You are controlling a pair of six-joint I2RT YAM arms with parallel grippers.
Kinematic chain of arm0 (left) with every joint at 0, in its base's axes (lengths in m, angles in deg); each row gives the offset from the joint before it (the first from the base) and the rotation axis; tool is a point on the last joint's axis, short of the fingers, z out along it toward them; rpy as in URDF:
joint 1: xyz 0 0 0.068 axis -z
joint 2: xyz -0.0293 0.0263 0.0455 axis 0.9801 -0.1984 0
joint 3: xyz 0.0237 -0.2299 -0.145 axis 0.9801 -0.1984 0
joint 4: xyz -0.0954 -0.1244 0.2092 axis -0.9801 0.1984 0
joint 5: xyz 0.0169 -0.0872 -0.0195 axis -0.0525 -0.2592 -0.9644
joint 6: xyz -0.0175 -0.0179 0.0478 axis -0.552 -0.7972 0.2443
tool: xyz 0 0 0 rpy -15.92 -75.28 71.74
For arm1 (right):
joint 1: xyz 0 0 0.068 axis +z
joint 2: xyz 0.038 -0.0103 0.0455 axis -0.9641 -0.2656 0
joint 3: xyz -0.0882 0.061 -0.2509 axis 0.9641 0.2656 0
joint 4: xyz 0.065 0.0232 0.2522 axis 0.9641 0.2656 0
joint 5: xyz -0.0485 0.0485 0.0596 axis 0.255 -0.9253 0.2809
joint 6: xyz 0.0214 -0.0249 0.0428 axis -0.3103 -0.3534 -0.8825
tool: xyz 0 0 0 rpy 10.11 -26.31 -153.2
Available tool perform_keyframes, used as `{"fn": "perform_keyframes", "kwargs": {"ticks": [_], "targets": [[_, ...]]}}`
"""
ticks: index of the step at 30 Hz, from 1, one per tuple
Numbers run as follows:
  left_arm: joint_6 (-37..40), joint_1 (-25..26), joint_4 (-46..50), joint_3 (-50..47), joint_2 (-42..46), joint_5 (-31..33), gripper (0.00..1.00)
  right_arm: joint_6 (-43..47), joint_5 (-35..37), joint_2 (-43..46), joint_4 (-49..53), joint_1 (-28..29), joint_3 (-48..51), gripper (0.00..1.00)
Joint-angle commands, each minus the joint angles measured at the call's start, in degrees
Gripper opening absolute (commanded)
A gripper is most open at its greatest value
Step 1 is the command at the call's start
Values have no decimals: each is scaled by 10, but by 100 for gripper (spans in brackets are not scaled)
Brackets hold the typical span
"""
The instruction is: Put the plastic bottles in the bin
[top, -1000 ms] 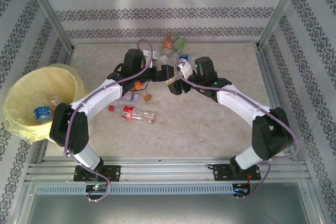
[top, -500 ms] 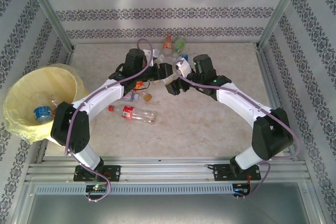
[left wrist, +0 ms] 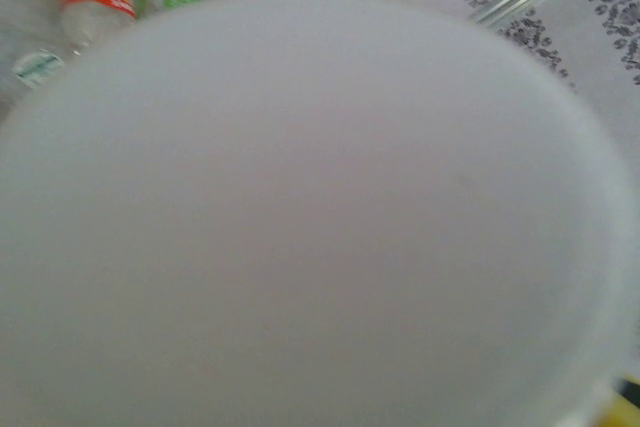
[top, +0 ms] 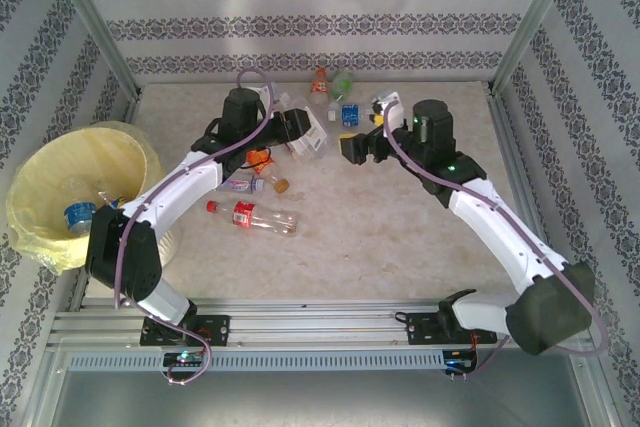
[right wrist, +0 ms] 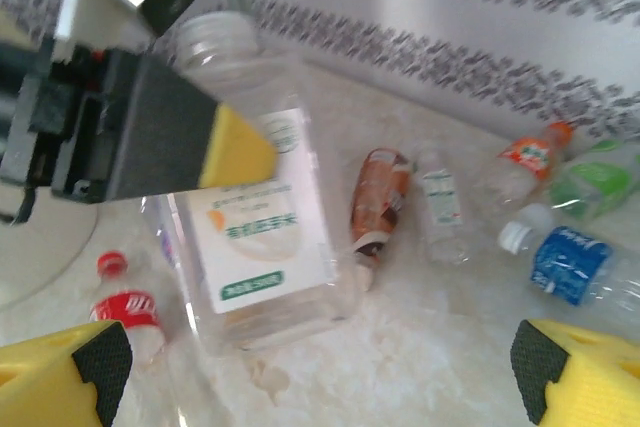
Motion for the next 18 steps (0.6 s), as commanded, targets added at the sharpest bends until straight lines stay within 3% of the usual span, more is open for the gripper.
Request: {"fn": "perform_keyframes", "kwargs": {"ticks": [1,4,10,18], "targets": [[33,-12,42,16,39,48,45,-71,91,36,-92,-3,44,98],[49,-17,74,26,60,77,45,-111,159,61,-132,-12,70,98],[80,-20,150,61,105,113,45,-148,225,81,-177,-28,112,98],[159,-25,311,163,140,247,45,-171,192,64,-200,-46,125,98]]}}
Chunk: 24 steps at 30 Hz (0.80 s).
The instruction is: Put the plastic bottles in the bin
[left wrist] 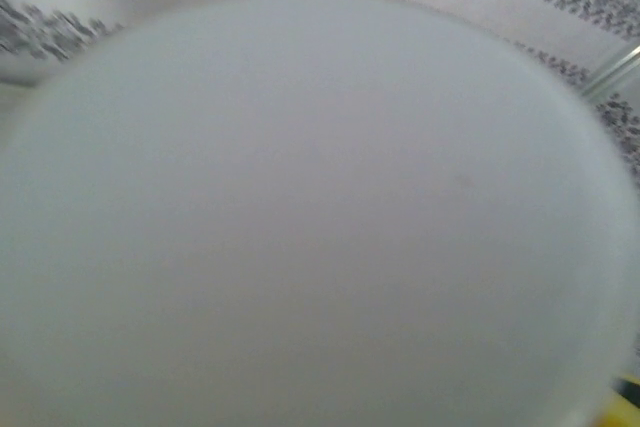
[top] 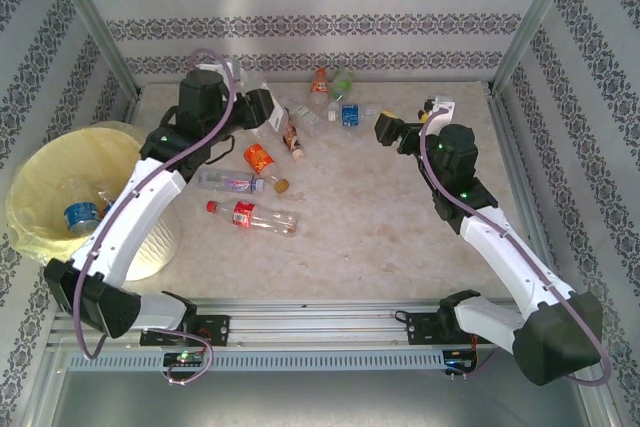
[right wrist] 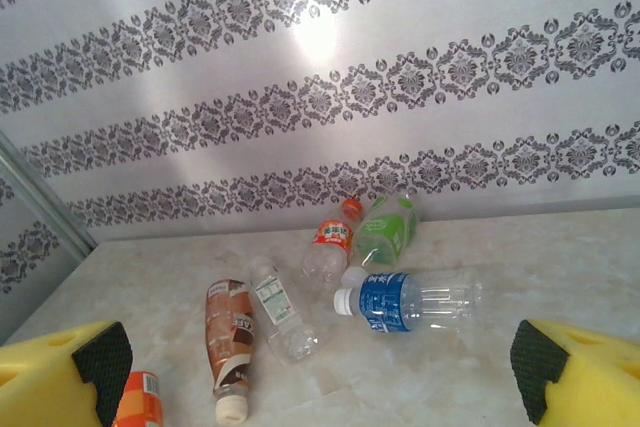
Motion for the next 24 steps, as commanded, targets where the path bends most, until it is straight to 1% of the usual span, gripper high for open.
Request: {"fn": "perform_keyframes", "kwargs": {"ticks": [1,5,10,13,16,20,23,24], "targets": [[63,-8,93,47,31,99,45,-18,-3,-9,-37,-3,3,98],[108,-10,145,94,56,191,45,-16,-10,-20,-46,-4,1,98],[163,-13,189,138,77,328,45,-15,-23,-33,-54,-4,-2,98],[175,-23,232,170,73,411,46,-13,-31,-41,-55,-4,-7,98],[182,-48,277,199,63,456,46,-13,-38,-46,-52,-4,-12,98],[197,-97,289,202,69,504,46,-17,-49,-59,-48,-4,-21,98],[203,-164,289,199,77,487,46,-20,-46,-69,-52,-4,-24,98],[204,-194,290,198,78,476,46,-20,-44,-72,-55,-4,-25,98]]}}
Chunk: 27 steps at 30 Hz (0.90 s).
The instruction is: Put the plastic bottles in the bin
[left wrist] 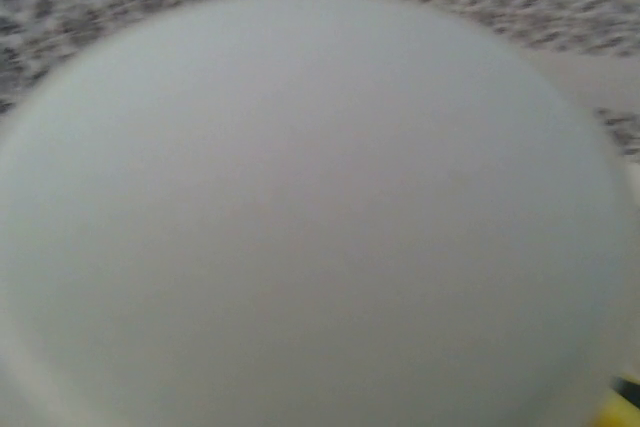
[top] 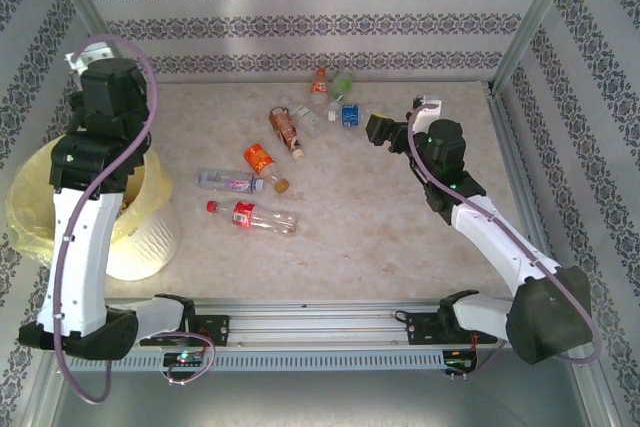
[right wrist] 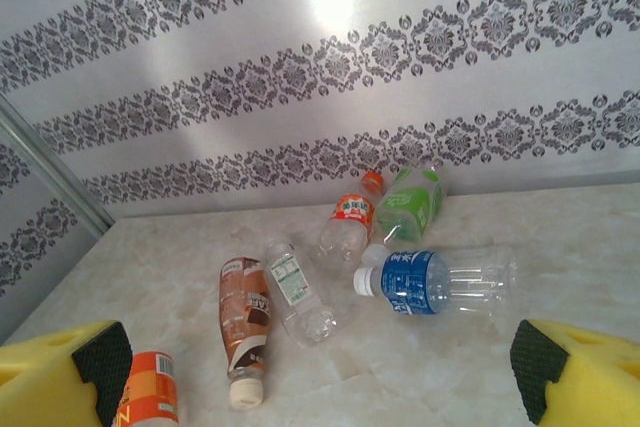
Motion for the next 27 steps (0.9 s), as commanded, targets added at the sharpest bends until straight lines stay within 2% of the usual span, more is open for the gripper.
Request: {"fn": "perform_keyframes", "kwargs": {"ticks": [1,6,10,17,22,25,27], "targets": [[22,-71,29,9,9,15,46,-7,-5,-9,-28,-3,-23,98],[15,-156,48,4,7,6,46,-12,-16,-28,-29,-3,-35,98],[-32,-225,82,-8,7,-76,46,-15,-25,-38,-25,-3,-41,98],[-88,-274,70,-95,37,-106,50,-12,-22,-40,-4,-3,-49,98],[-139,-289,88,-129,22,-152,67,-19,-18,-40,-3,-3,-51,98],[-150,-289,89,-130,7,-153,86,-23,-13,-41,-9,-3,-47,98],[-152,-289,95,-115,-3,-161,90,-24,-9,-38,-5,-3,-46,98]]}}
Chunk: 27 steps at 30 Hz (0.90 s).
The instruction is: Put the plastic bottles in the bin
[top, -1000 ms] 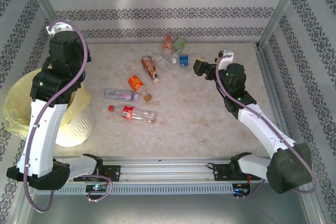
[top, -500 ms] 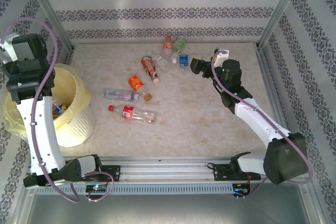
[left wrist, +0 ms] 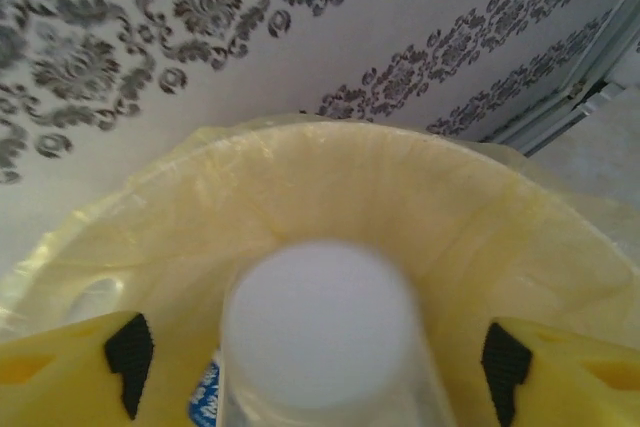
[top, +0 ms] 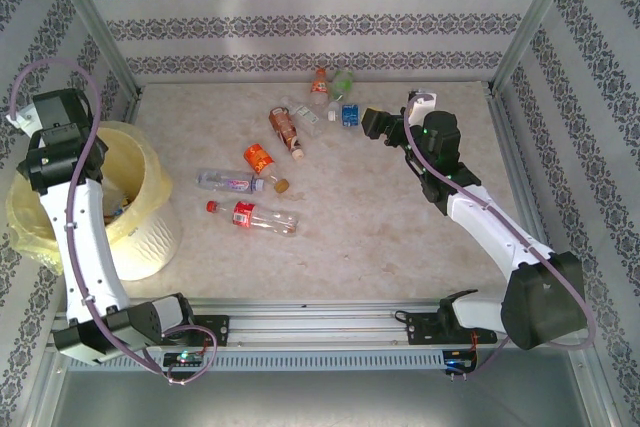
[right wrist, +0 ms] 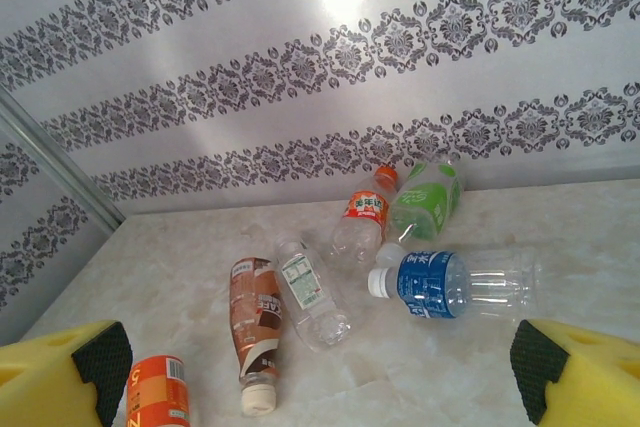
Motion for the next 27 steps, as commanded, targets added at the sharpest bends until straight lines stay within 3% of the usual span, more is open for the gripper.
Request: {"fn": "perform_keyframes", "kwargs": {"ticks": [1,9,18,21,27], "targets": [[-26,-5,21,20,-13,-19,92,-8,8,3,-1,-3,-11,98],[-36,-5,1,20,-5,-117,100,-8,18,9,20,-4,-13,98],[-59,21,-21,3,12,-196,100,-34,45,10,29,-11,-16,98],[-72,64,-36,5,23,-209,100,-45,35,9,46,-21,-18,98],[-98,220,-70,12,20,-144,100,-45,46,22,48,-24,1,98]]}}
